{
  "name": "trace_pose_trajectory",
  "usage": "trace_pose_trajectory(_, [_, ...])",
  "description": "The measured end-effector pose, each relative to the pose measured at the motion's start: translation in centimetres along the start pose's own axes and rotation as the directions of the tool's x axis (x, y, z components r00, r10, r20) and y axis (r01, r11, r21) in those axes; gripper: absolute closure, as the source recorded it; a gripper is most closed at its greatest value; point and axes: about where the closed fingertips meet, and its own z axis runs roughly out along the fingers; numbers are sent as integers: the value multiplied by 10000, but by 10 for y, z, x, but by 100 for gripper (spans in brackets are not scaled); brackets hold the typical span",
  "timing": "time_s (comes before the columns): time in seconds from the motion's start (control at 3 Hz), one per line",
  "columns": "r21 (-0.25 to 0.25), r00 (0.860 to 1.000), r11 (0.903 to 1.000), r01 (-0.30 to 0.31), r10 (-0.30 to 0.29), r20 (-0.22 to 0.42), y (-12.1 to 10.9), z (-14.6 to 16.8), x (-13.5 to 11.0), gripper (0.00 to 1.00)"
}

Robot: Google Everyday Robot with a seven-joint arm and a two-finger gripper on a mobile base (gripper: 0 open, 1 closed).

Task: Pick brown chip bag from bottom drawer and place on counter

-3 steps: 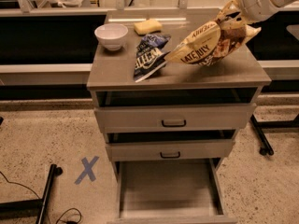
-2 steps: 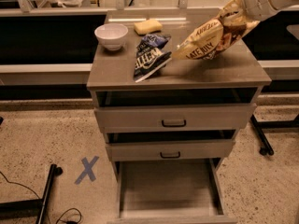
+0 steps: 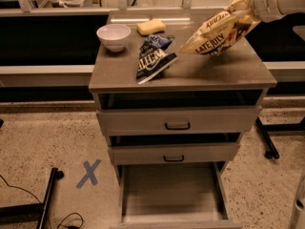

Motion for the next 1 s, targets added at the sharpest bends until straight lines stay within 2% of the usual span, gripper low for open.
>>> trace_pose_trajectory(1.0, [0,9999,10000,13,-13,153,1,11,-4,8])
